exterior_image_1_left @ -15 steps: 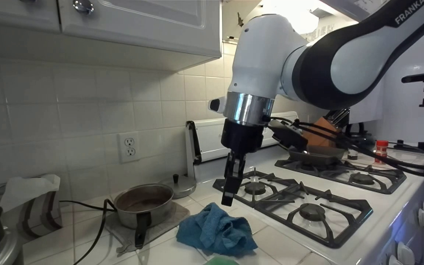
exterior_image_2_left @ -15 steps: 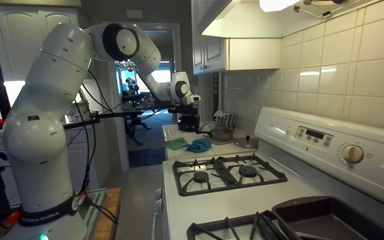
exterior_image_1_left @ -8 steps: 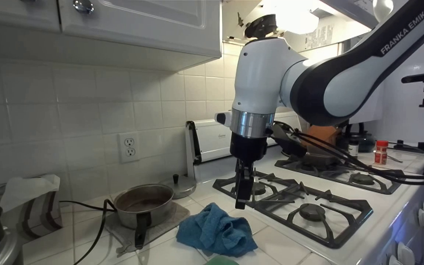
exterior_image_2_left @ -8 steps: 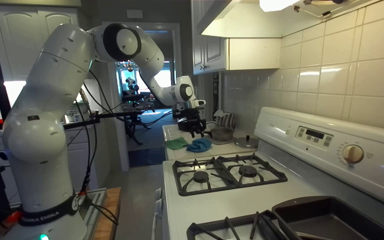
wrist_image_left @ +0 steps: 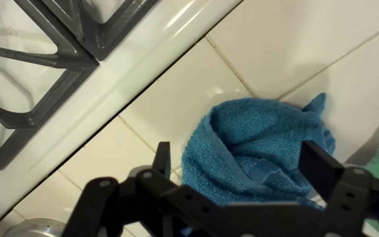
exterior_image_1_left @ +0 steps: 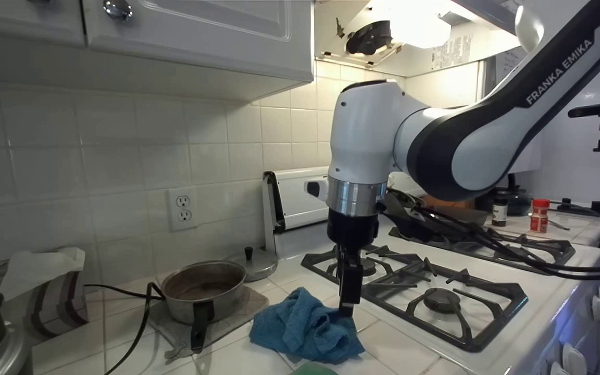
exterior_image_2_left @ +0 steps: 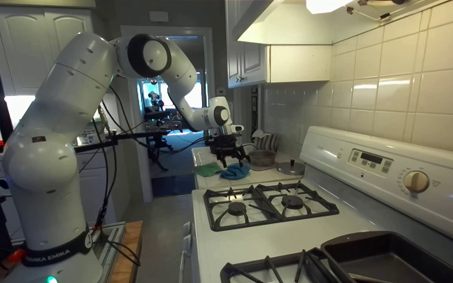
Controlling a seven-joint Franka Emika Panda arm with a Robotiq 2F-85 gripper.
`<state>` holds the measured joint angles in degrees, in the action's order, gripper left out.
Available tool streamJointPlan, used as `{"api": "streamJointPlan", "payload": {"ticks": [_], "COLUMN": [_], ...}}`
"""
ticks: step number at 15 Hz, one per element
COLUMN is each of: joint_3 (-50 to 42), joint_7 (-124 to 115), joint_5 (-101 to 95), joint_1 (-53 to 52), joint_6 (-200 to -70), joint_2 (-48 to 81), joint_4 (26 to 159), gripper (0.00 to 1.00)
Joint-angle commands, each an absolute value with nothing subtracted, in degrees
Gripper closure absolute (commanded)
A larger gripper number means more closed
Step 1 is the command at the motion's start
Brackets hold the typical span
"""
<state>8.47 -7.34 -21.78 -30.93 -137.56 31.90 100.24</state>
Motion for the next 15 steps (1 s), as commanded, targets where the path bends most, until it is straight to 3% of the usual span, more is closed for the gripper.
{"api": "streamJointPlan", "payload": {"ticks": [1, 8, 15], "joint_3": [9.3, 8.8, 7.1], "joint_7": [-5.6, -4.9, -4.8], "joint_5": [-21.9, -22.6, -24.3], "joint_1": [-30.0, -29.9, -30.5], "joint_6": [-138.3, -140.1, -149.6], "joint_2": [34.1, 36.1, 38.6], "joint_4": [98.8, 98.3, 98.7], "gripper": [0.0, 0.0, 0.0]}}
